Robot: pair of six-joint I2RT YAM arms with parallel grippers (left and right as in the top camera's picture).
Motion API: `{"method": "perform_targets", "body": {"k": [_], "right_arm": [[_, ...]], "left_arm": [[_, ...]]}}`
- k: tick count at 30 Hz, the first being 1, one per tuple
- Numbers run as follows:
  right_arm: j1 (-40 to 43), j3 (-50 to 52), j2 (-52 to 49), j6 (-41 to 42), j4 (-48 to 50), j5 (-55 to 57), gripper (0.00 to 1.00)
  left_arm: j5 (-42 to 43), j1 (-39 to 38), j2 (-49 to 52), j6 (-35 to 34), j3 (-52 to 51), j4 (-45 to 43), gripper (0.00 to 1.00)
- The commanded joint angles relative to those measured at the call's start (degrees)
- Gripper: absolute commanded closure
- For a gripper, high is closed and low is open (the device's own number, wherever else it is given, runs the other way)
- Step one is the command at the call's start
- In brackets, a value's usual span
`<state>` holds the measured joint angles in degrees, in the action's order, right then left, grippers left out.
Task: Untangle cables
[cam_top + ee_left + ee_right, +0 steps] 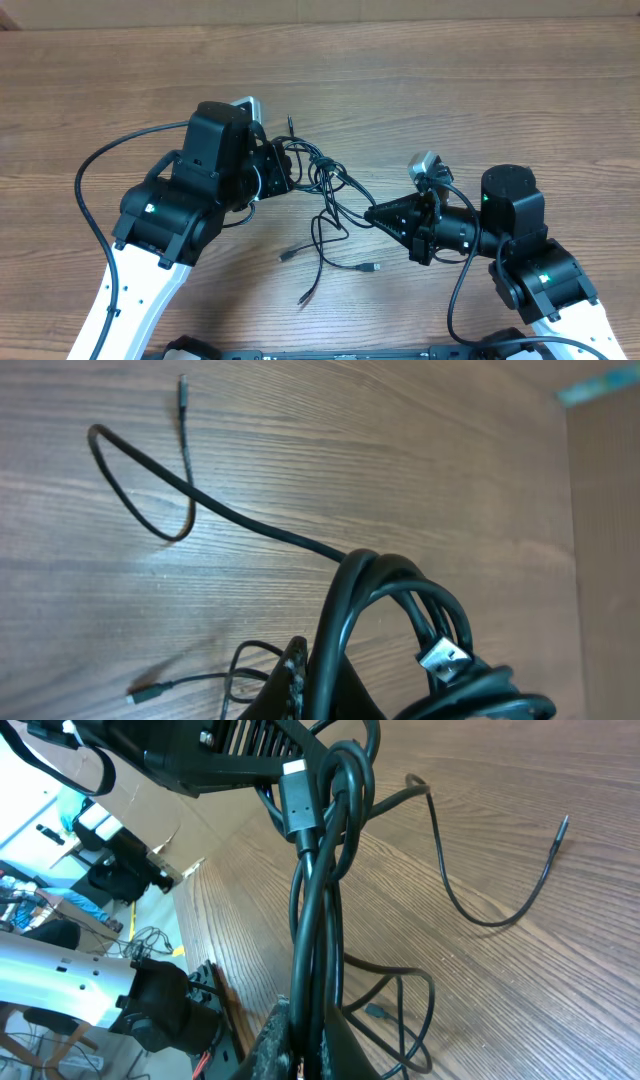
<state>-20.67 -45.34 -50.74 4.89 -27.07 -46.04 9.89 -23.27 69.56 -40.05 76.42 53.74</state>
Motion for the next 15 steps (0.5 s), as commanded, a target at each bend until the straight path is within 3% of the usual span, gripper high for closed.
{"method": "perform_targets", "body": {"k": [1, 15], "right_arm": [[0.1, -0.4, 0.3, -0.5, -0.3, -0.8, 0.96], [0.1, -0.4, 0.3, -0.5, -4.6, -0.8, 0.96]], "left_arm": [[-6.7, 0.2, 0.1, -8.2, 0.8, 0.3, 0.96], [-10.5, 0.4, 0.1, -14.2, 0.8, 0.5, 0.96]]}}
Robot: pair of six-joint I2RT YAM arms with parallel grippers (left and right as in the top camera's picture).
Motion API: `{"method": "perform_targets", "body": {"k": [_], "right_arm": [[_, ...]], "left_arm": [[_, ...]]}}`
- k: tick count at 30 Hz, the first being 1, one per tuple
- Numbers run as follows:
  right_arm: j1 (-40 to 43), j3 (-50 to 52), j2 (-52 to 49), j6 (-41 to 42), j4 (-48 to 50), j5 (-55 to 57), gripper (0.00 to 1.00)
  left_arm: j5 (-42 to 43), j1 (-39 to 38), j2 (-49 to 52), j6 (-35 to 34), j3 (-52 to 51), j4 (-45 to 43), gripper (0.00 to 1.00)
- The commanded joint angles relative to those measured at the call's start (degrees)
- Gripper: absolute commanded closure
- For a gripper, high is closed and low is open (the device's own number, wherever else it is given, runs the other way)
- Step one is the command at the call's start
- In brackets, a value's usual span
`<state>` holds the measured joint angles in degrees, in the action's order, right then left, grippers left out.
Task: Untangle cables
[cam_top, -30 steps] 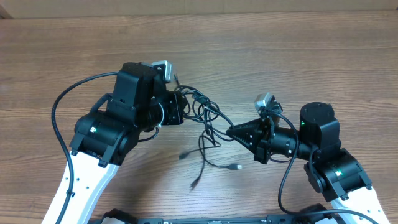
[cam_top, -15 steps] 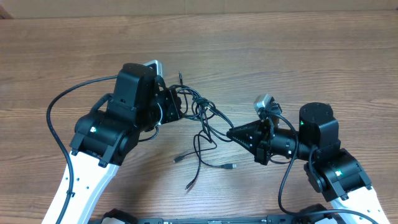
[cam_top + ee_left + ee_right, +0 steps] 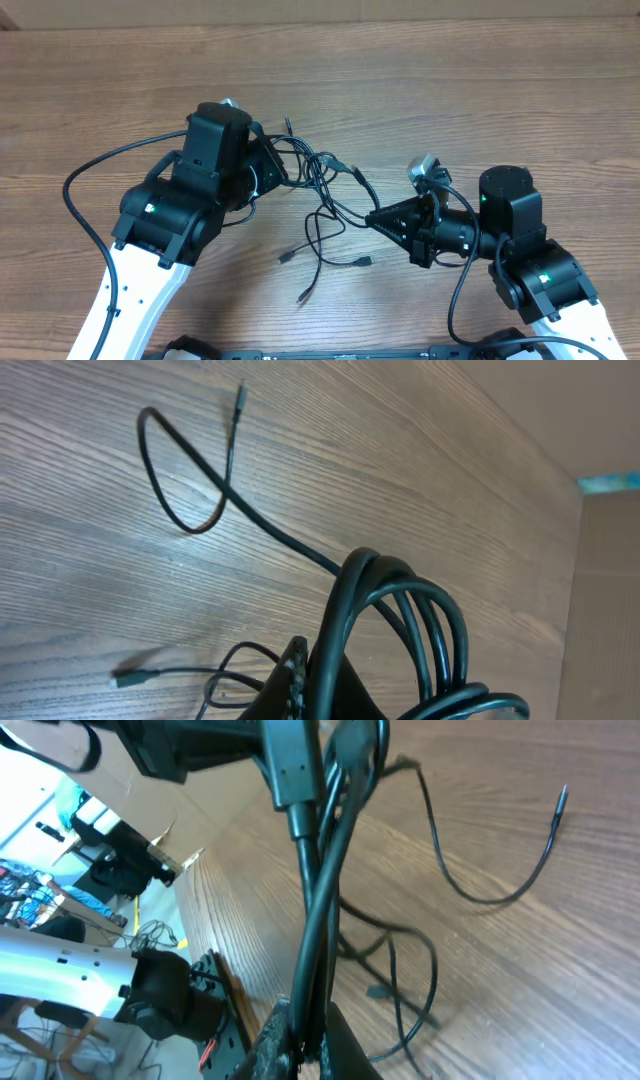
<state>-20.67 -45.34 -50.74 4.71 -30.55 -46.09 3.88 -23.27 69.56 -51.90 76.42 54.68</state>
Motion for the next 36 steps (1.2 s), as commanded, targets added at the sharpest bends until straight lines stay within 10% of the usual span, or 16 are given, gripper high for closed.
{"method": "perform_targets", "body": {"k": [1, 9, 10, 22, 36], "right_arm": [[0.1, -0.4, 0.3, -0.3, -1.7, -0.7, 0.96], [0.1, -0.4, 0.2, -0.1, -1.9, 0.0, 0.87], [0.1, -0.4, 0.2, -0.1, -2.1, 0.0, 0.00], [0.1, -0.4, 0.3, 1.5, -2.8, 0.2, 0.00], [0.1, -0.4, 0.3, 1.2, -0.6, -3.9, 0.00]], "left_arm": [[-4.5, 0.4, 0.1, -2.6, 0.8, -0.5, 0.96], [-1.8, 0.4, 0.1, 12.7, 0.8, -0.5, 0.96], [-0.3, 0.4, 0.1, 15.5, 0.8, -0.7, 0.96], [32.5, 0.4, 0.1, 57.0, 0.9, -3.1, 0.96], [52.3, 0.3, 0.1, 67.8, 0.9, -5.6, 0.96]]}}
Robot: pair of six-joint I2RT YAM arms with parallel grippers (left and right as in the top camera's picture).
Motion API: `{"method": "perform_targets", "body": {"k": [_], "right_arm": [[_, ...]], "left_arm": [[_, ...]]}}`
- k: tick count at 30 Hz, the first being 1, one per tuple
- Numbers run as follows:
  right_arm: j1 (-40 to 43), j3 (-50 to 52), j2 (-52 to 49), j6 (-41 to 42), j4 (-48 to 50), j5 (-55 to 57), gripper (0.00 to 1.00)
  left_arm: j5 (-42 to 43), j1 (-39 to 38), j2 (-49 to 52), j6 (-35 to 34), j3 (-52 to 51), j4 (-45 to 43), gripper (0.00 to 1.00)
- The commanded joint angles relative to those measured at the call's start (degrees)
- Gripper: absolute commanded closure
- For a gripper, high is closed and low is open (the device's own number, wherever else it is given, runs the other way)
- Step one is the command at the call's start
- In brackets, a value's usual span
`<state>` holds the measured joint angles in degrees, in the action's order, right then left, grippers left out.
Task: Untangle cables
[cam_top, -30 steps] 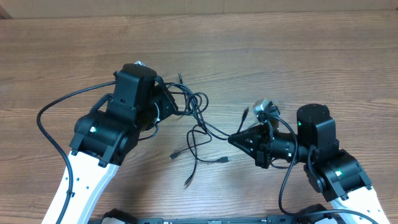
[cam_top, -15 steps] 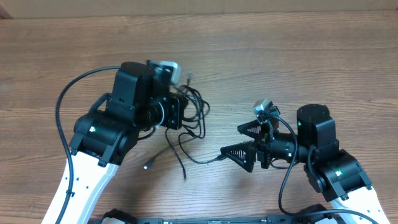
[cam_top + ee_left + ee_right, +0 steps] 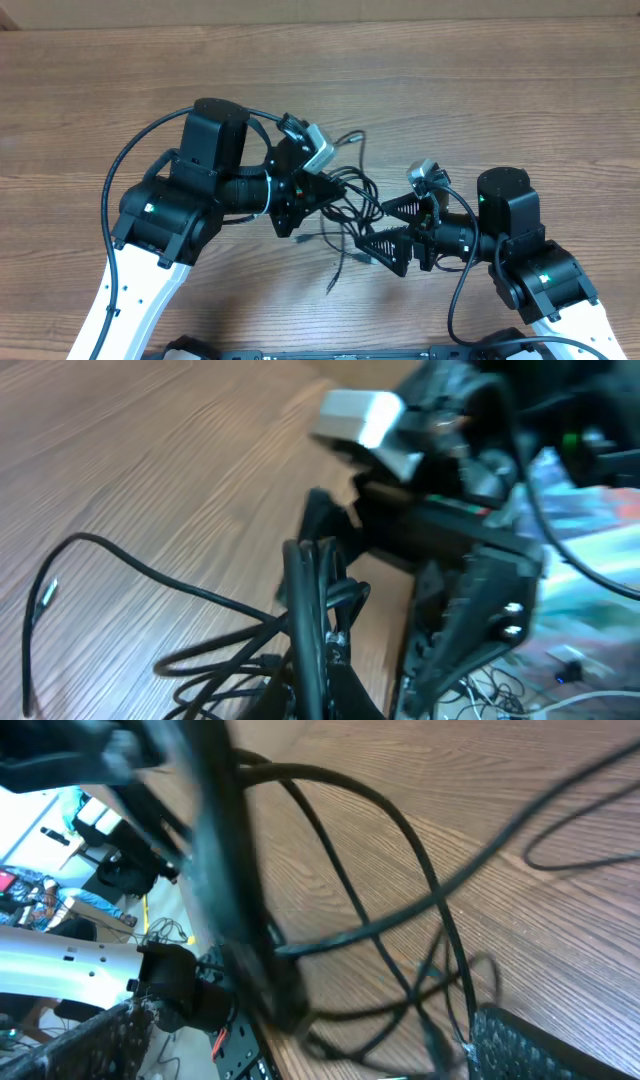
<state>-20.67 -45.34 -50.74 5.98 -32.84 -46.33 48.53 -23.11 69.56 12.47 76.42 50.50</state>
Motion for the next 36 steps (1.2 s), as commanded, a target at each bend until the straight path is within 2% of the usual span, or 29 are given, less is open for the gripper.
{"method": "perform_targets", "body": {"k": [1, 8, 14, 15, 16, 20, 22, 24, 35, 36], "right_arm": [[0.1, -0.4, 0.3, -0.1, 2.6, -5.0, 0.00], [0.1, -0.4, 0.3, 0.0, 6.6, -7.9, 0.00], [0.1, -0.4, 0.3, 0.0, 6.7, -8.0, 0.08], [0.1, -0.4, 0.3, -0.1, 6.7, -8.0, 0.07], [0.1, -0.4, 0.3, 0.0, 6.6, -7.8, 0.00], [0.2, -0.4, 0.3, -0.1, 6.6, -5.8, 0.00], [0.2, -0.4, 0.6, -0.1, 6.6, -1.4, 0.00], [0.2, -0.4, 1.0, -0.1, 6.6, 1.7, 0.00], [0.2, -0.4, 1.5, -0.1, 8.4, 2.1, 0.00], [0.2, -0.4, 1.5, -0.1, 8.5, 2.1, 0.03]], "left_arm": [[8.0, 0.2, 0.1, 3.5, 0.9, -1.6, 0.96], [8.5, 0.2, 0.1, 3.5, 0.9, -1.5, 0.96], [8.5, 0.2, 0.1, 3.5, 0.9, -1.7, 0.96], [8.5, 0.2, 0.1, 3.5, 0.9, -1.7, 0.96], [8.5, 0.2, 0.1, 3.5, 0.9, -1.7, 0.96], [7.1, 0.2, 0.1, 3.1, 0.9, -1.5, 0.96], [1.5, 0.2, 0.1, -0.9, 0.9, -0.8, 0.96], [-0.6, 0.2, 0.1, -2.5, 0.9, -0.2, 0.96], [-1.2, 0.2, 0.1, -4.0, 0.9, 1.6, 0.96], [-1.2, 0.2, 0.1, -4.9, 0.9, 1.6, 0.96]]}}
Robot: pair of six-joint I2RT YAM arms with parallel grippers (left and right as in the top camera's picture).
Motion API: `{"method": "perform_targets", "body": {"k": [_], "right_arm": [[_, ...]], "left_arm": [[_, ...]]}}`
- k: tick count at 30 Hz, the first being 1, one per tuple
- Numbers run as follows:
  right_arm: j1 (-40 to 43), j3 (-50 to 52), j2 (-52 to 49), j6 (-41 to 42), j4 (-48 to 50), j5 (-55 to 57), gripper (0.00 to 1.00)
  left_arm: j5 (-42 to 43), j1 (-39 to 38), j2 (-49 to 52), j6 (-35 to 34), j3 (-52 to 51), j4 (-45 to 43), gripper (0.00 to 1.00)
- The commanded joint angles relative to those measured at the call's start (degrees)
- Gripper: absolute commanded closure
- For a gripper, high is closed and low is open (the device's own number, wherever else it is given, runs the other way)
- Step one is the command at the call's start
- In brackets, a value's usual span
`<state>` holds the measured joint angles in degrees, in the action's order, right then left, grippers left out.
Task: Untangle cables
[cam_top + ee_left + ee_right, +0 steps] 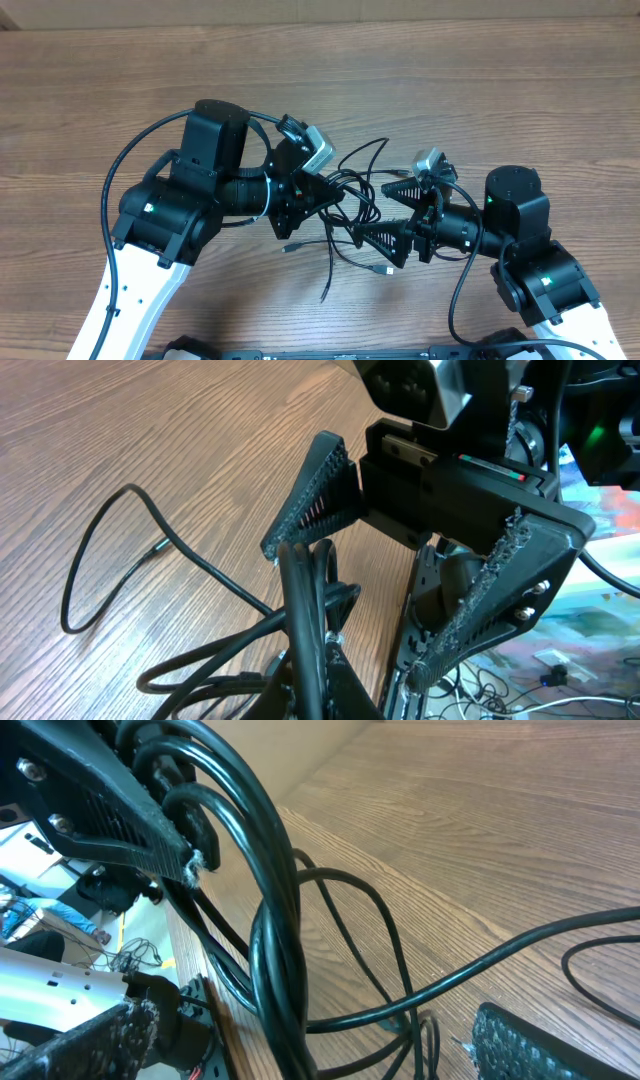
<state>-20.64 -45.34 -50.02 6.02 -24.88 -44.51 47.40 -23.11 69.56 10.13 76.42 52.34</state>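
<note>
A tangle of black cables (345, 205) hangs between the two arms, with thin loose ends trailing on the table (325, 285). My left gripper (318, 195) is shut on the thick cable strands (305, 590), its jaws pinched on them at the bottom of the left wrist view (322, 678). My right gripper (388, 216) faces it, open. Its textured fingers (95, 1045) stand wide apart on either side of the cable bundle (272, 910), with nothing gripped. The right gripper's fingers (315, 490) also show close ahead in the left wrist view.
The wooden table (480, 90) runs wide behind the arms. A thin cable loop (95, 570) lies on the wood to the left of the bundle. The left arm's own supply cable (110, 175) arches out at the left.
The right arm has shifted slightly to the right, its gripper still open around the bundle. A cable loop now sticks out farther to the upper right. The left gripper holds as before.
First both grippers were shut on the tangle, with the cables stretched between them. Then the left gripper had moved farther back with its strands. Later the left wrist had turned toward the right arm and the right gripper stood open, having let go. It remains open now.
</note>
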Motion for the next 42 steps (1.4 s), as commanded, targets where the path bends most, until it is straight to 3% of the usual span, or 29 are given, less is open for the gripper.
{"method": "perform_targets", "body": {"k": [1, 7, 10, 11, 17, 22, 26, 33, 36, 39, 41, 42], "right_arm": [[0.1, -0.4, 0.8, -0.4, 0.6, 0.3, 0.07], [0.1, -0.4, 0.8, -2.1, 1.4, -0.5, 0.59], [0.1, -0.4, 0.8, -2.0, 1.4, -0.5, 0.94], [0.1, -0.4, 0.8, -2.0, 1.4, -0.5, 0.96], [0.1, -0.4, 0.8, -1.6, 1.1, -0.6, 0.96], [0.1, -0.4, 0.8, -1.0, 0.0, -0.5, 0.96], [0.1, -0.4, 0.8, 5.4, -0.7, 5.1, 0.96], [0.1, -0.4, 0.8, 15.3, -6.1, 19.5, 0.96], [0.1, -0.4, 0.8, 18.2, -9.3, 25.2, 0.96], [0.1, -0.4, 0.7, 16.5, -9.9, 23.9, 0.95], [0.1, -0.4, 0.7, 12.6, -9.9, 20.9, 0.75], [0.1, -0.4, 0.7, 10.6, -9.9, 19.2, 0.52]], "left_arm": [[0.0, 0.2, 0.1, -3.3, 0.9, -0.3, 0.96], [0.0, 0.2, 0.1, -5.7, 0.9, -0.6, 0.96], [-0.1, 0.2, 0.1, -6.1, 0.8, -1.1, 0.96], [-0.4, 0.3, 0.1, -6.5, 0.8, -1.4, 0.96], [-10.4, 0.3, 0.1, -14.3, 0.8, -1.6, 0.96], [-21.0, 0.3, 0.1, -26.1, 0.9, -1.6, 0.96], [-26.6, 0.3, 0.1, -32.8, 0.9, -1.6, 0.96], [-29.4, 0.3, 0.1, -37.0, 0.9, -1.9, 0.96], [-29.3, 0.3, 0.1, -35.7, 0.9, -2.0, 0.96], [-28.3, 0.2, 0.1, -31.5, 0.9, -2.0, 0.96], [-26.1, 0.2, 0.1, -27.1, 0.9, -2.0, 0.96], [-25.2, 0.2, 0.1, -25.1, 0.9, -2.0, 0.96]]}}
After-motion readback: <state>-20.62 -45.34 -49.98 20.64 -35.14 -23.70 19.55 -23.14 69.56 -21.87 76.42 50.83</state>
